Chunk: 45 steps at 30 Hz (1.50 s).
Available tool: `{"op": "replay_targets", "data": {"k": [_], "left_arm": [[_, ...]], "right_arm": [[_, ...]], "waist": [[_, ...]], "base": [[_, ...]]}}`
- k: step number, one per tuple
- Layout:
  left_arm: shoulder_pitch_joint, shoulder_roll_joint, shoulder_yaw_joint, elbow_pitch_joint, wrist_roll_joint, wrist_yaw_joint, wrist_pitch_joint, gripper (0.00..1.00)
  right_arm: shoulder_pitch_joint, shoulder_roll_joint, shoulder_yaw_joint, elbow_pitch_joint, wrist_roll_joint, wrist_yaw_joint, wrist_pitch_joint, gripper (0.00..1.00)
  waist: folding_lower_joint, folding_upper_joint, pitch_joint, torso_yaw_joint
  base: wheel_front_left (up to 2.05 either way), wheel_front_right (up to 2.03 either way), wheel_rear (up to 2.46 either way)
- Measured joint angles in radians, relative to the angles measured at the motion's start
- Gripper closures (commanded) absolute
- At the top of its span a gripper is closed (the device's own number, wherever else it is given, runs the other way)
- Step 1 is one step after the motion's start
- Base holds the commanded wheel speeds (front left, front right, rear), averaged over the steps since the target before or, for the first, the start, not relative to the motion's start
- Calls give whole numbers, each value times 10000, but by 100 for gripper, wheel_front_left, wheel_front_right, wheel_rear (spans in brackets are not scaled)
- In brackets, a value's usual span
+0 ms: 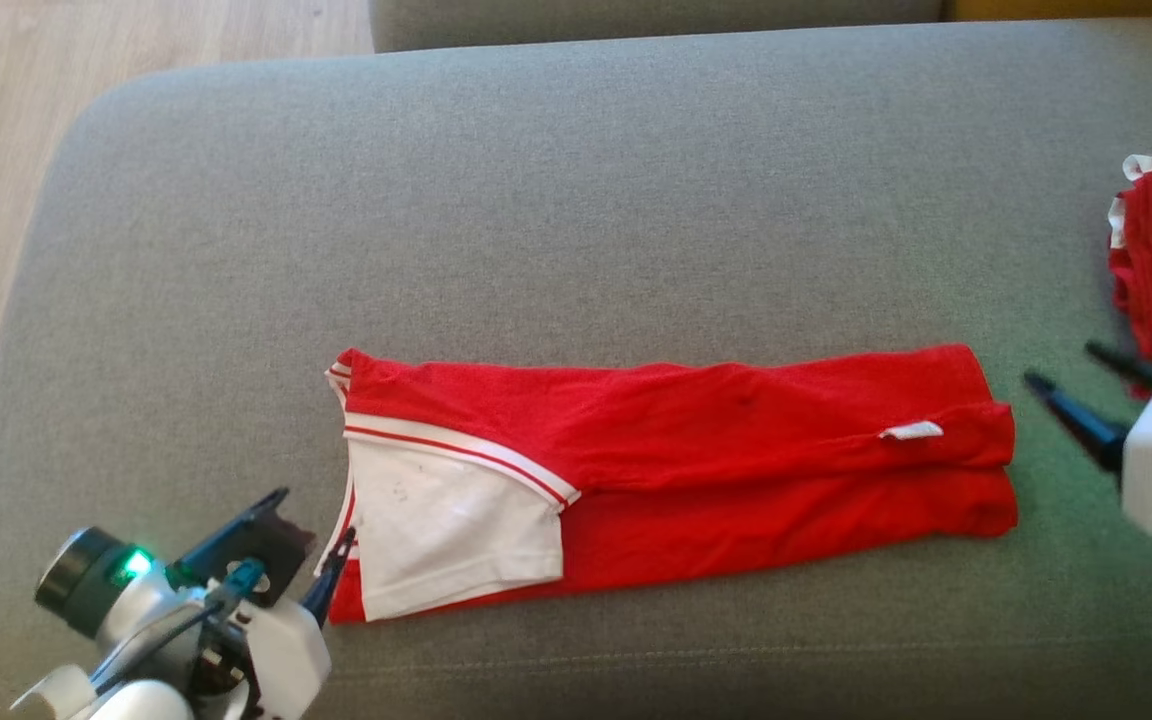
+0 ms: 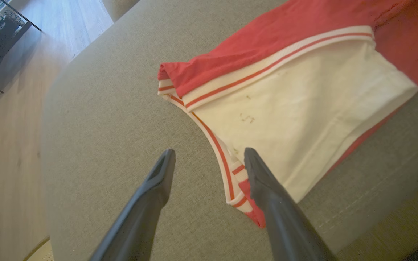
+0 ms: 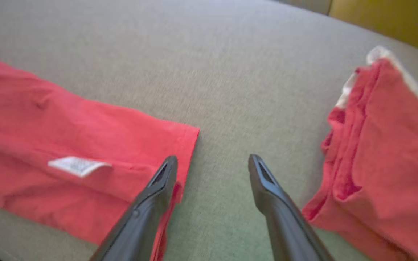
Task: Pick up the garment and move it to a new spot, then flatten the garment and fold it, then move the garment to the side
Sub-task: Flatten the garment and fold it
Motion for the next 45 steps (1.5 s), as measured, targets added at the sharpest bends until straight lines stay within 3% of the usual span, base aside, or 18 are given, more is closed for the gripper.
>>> {"op": "replay_targets", "data": {"k": [2, 6, 12, 17, 21, 28, 37, 45], "left_arm": [[-1, -31, 81, -4, -33, 165, -161, 0], [-122, -464, 897, -77, -364, 1089, -989, 0], [-487, -1870, 2197, -334, -1287, 2383, -2963, 0], [-462, -2928, 2926, -399, -2098, 2890, -4443, 0], [-267, -3614, 3173, -362, -2416, 2871, -4890, 0], [791, -4604, 3731, -123, -1555, 2514, -4892, 0], [1051, -5150, 4441, -75, -690, 1636, -4892, 0], [1046, -5198, 4604, 104, -395, 1298, -4892, 0]], "right_arm": [[0, 79, -545, -6, -113, 0, -219, 0], [0, 581, -1766, -130, -393, 0, -995, 0], [313, 1933, -3708, -761, -955, 0, -2531, 0], [1320, 3223, -5162, -1365, -1517, 0, -3191, 0], [2062, 4151, -5979, -2061, -2286, 0, -3413, 0], [3333, 5444, -6989, -2598, -3338, 0, -3530, 0], [3650, 5762, -7334, -2936, -3737, 0, -3425, 0], [3690, 6134, -8042, -2134, -4090, 0, -2393, 0]], "waist": [[0, 0, -35, 8], [0, 0, -130, 21], [0, 0, -304, 16], [0, 0, -428, -30], [0, 0, -517, -54], [0, 0, -599, -37], [1, 0, -489, 17], [1, 0, -427, 56]], "base": [[0, 0, 0], [0, 0, 0], [0, 0, 0], [0, 0, 0], [0, 0, 0], [0, 0, 0], [0, 0, 0], [0, 0, 0]]}}
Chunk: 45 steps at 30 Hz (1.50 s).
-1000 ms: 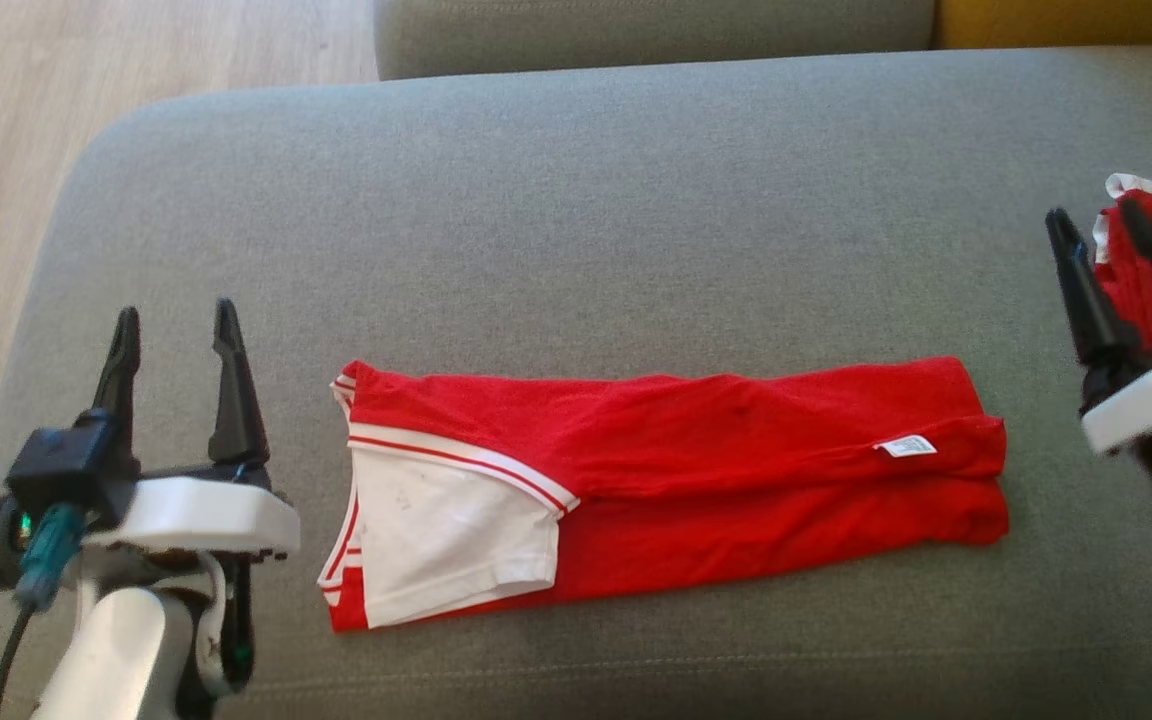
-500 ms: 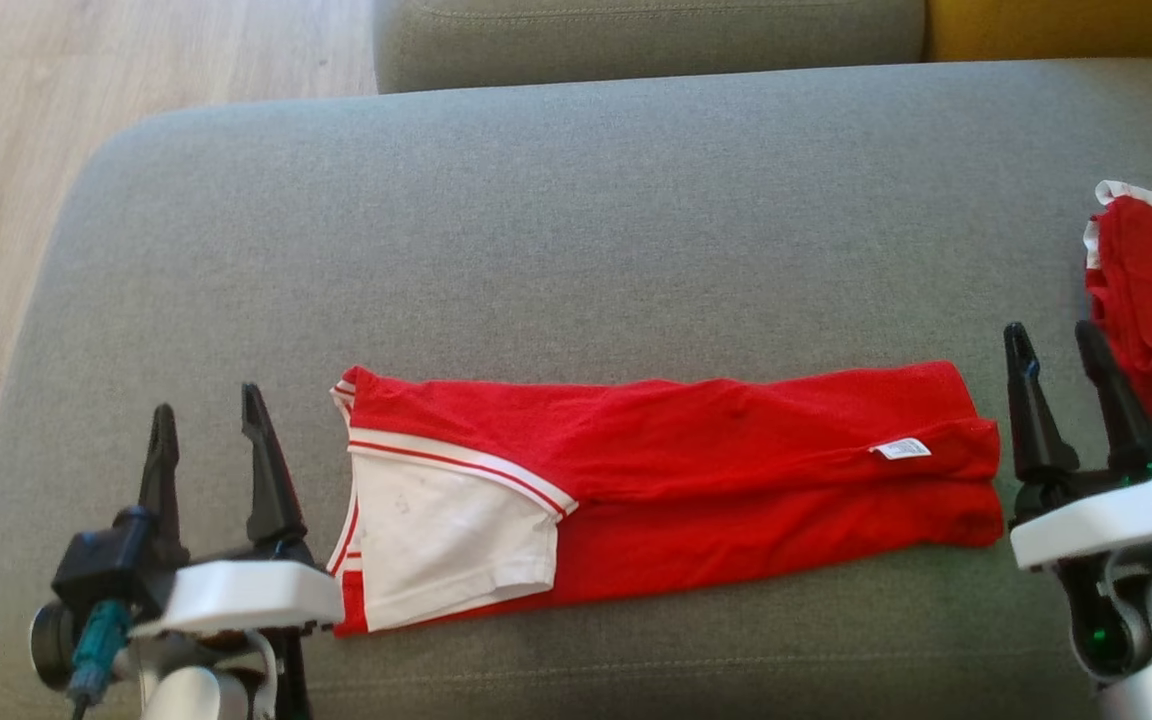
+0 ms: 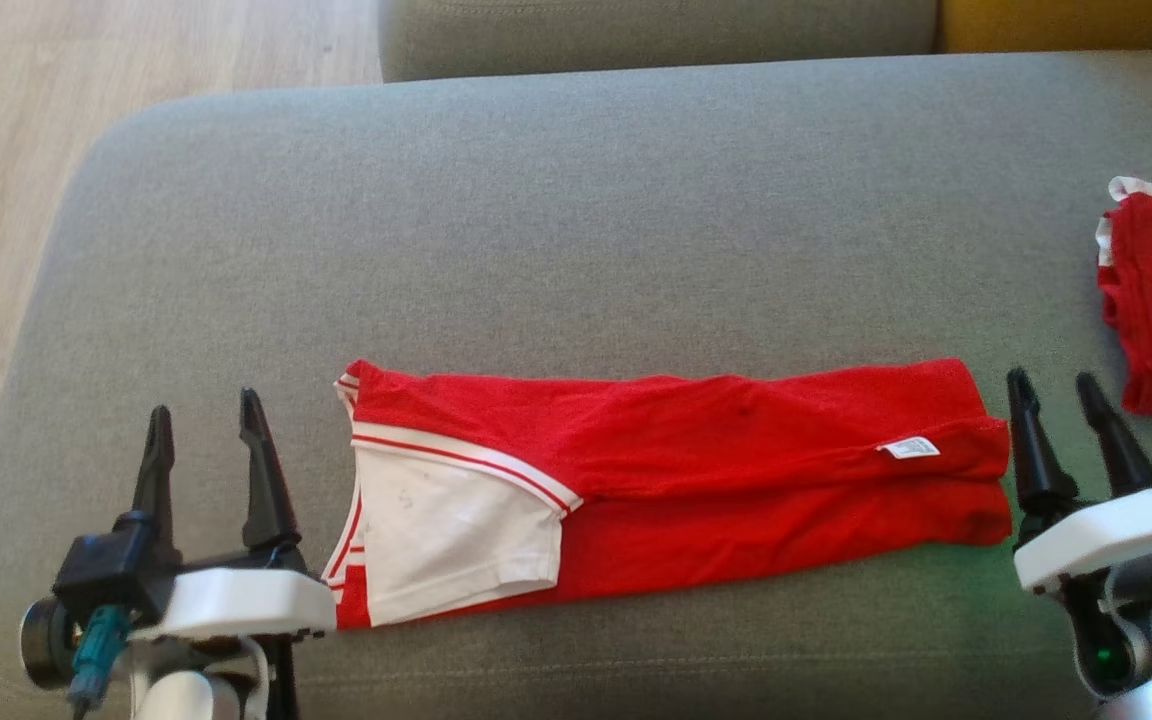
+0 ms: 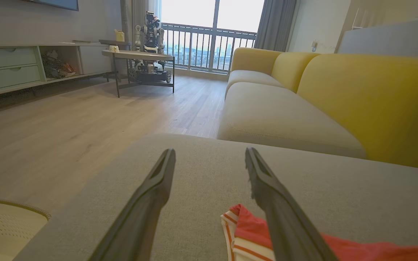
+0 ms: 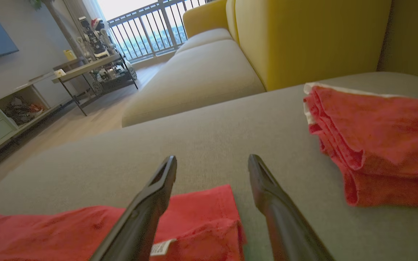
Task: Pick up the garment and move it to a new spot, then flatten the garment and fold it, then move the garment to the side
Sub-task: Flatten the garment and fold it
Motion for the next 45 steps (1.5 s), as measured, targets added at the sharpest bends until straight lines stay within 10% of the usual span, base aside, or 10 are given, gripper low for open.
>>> {"op": "replay_targets", "data": {"k": [25, 26, 28, 45], "left_arm": [[-383, -31, -422, 376, 150, 148, 0, 0], [-383, -31, -416, 376, 157, 148, 0, 0], [-383, -31, -407, 376, 157, 144, 0, 0], [-383, -36, -357, 462, 157, 130, 0, 0]], "right_arm": [[-848, 725, -602, 3047, 297, 0, 1450, 0], [-853, 721, -577, 3083, 297, 0, 1450, 21], [-869, 704, -523, 3145, 324, 0, 1450, 100], [-1313, -159, -278, 3789, -130, 4, 1283, 100]], "waist": [[0, 0, 673, 391], [0, 0, 668, 386], [0, 0, 666, 375], [0, 0, 624, 316]], "base": [[0, 0, 0], [0, 0, 0], [0, 0, 0], [0, 0, 0]]}}
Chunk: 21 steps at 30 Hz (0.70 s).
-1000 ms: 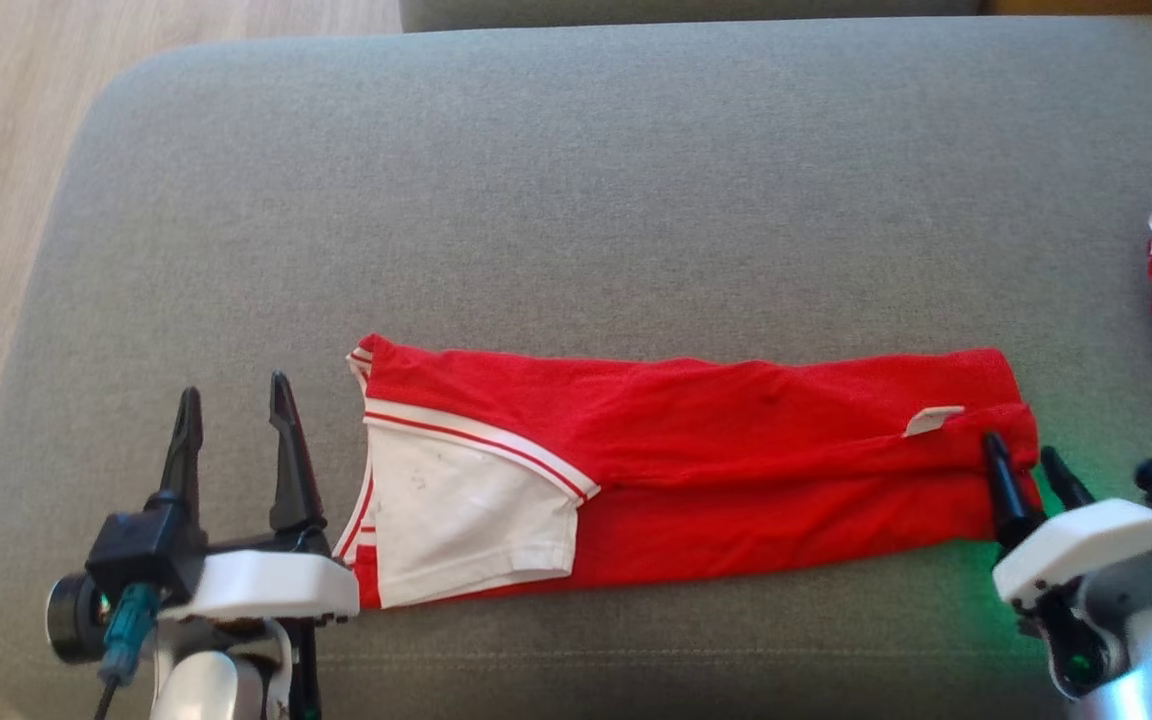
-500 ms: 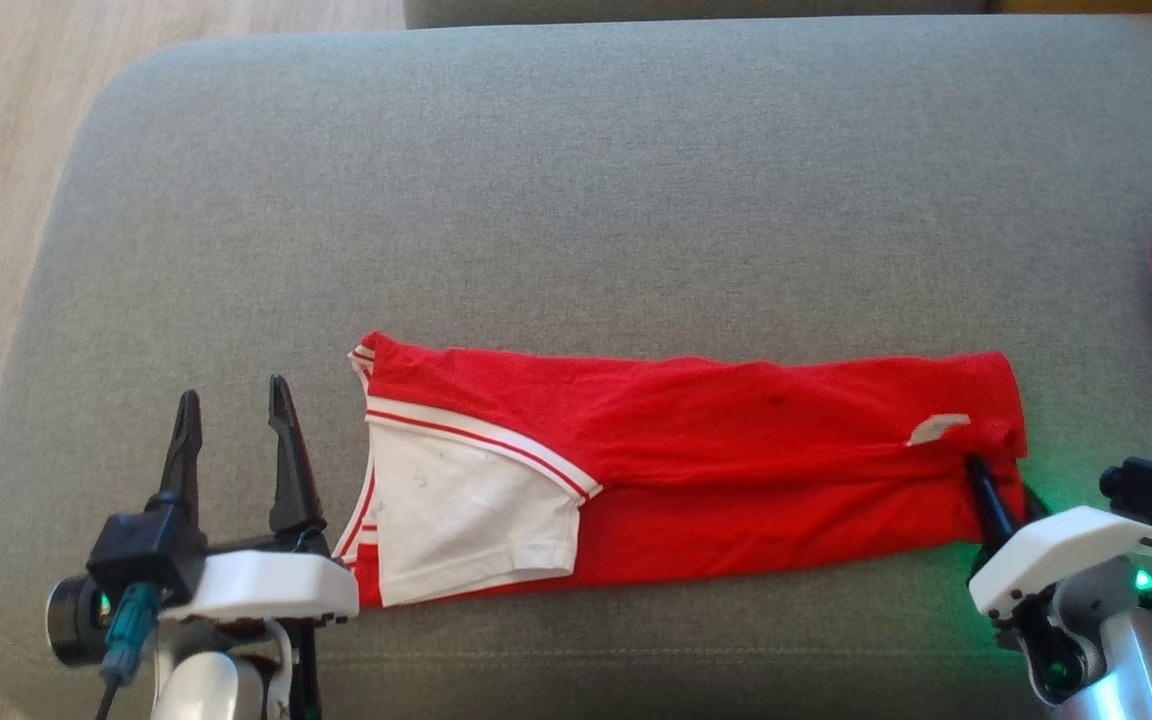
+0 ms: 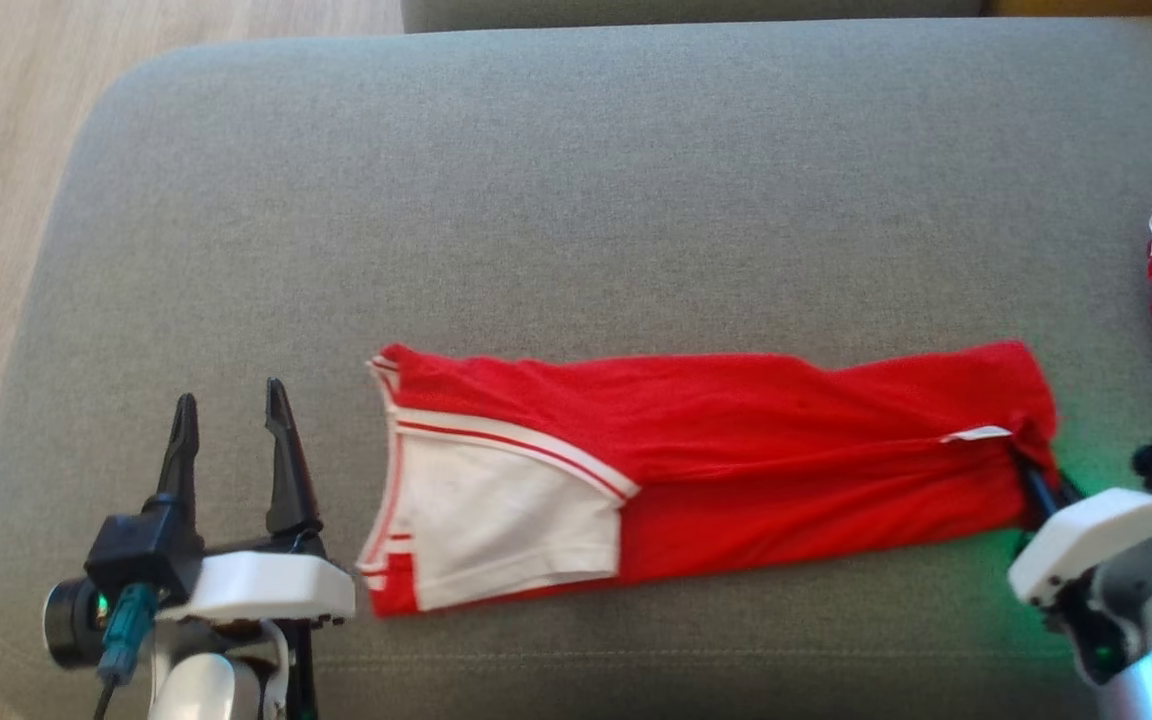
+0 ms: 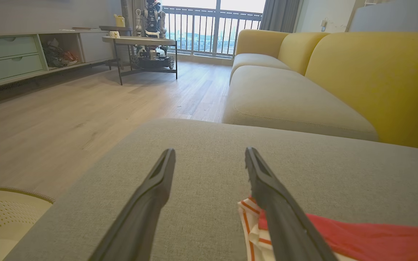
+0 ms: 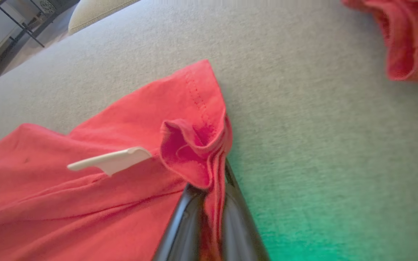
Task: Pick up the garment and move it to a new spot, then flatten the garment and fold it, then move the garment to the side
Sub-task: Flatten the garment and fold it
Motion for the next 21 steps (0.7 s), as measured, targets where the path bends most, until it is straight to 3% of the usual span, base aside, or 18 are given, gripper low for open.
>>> {"op": "replay_targets", "data": {"k": [7, 11, 16, 21], "left_arm": [[3, -2, 113, 61, 2, -90, 0, 0], [10, -2, 167, 65, 92, -127, 0, 0], [46, -2, 222, 107, 90, -128, 0, 0], [95, -4, 284, 244, 88, -215, 0, 0]], "right_arm": [[-575, -802, -1080, 669, -508, 0, -119, 100], [-868, -947, -1413, 886, -853, -2, -219, 100], [-1009, -790, -1049, 752, -782, -4, -188, 100], [-922, -366, -291, -176, -100, -4, 274, 100]], "waist": [[-1, 0, -163, -2], [-1, 0, -228, -17], [-1, 0, -361, -66], [-1, 0, -622, -164]], "base": [[0, 0, 0], [0, 0, 0], [0, 0, 0], [0, 0, 0]]}}
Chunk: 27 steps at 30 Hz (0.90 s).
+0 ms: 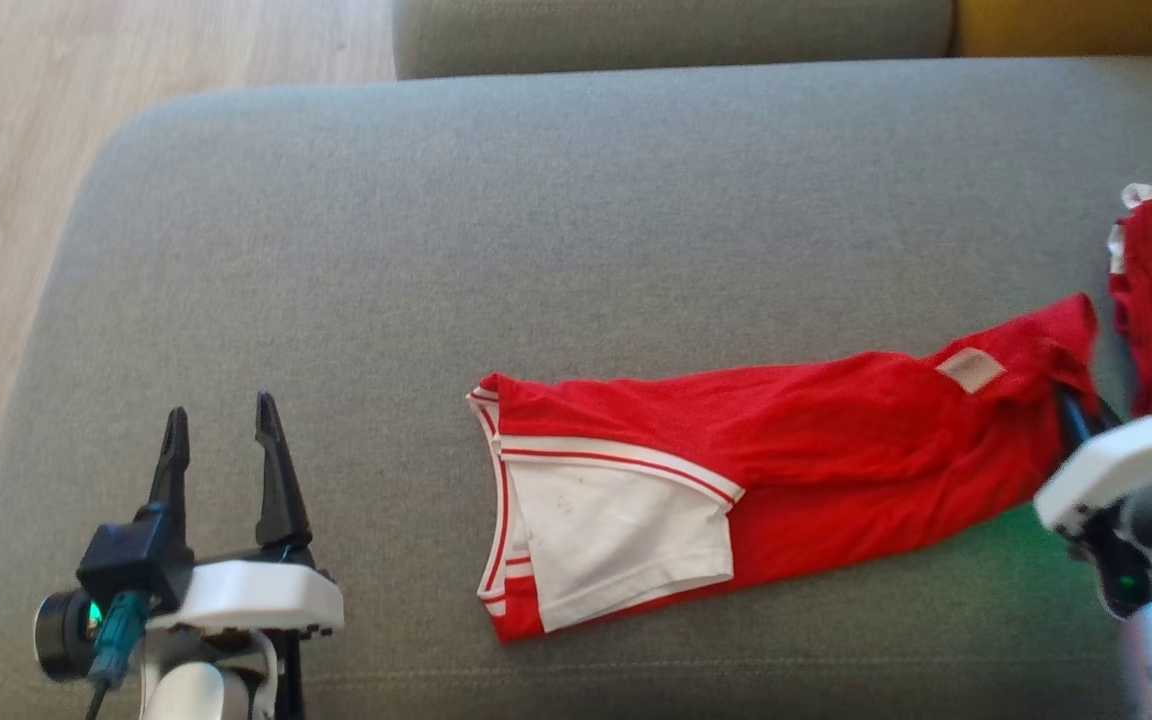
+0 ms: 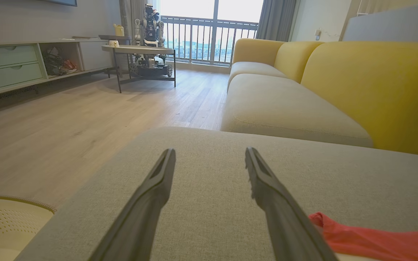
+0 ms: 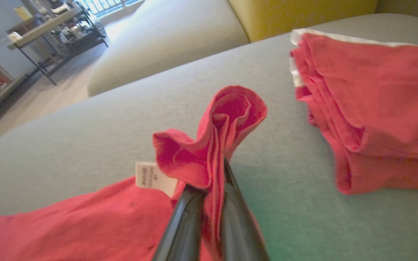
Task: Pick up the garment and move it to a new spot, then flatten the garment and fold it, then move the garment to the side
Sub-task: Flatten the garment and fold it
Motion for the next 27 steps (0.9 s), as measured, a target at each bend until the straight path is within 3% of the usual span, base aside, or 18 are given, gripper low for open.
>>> {"op": "replay_targets", "data": {"k": [14, 17, 21, 27], "left_arm": [[315, -4, 128, 219, -17, -98, 0, 0], [320, -4, 127, 226, -17, -102, 2, 0], [331, -4, 151, 228, -19, -186, 0, 0], [377, -2, 148, 244, -125, -186, 0, 0]], "right_arm": [[1703, 1438, 2270, -4443, 1988, 0, 2723, 100], [1861, 1452, 2525, -4840, 2439, -2, 2989, 100], [2095, 1452, 3352, -5026, 4257, -2, 2991, 100], [2205, 1465, 4633, -4337, 6161, -2, 2000, 100]], "waist": [[0, 0, -785, -280], [0, 0, -827, -235], [0, 0, -877, -45], [0, 0, -880, 451]], "base": [[0, 0, 0], [0, 0, 0], [0, 0, 0], [0, 0, 0]]}}
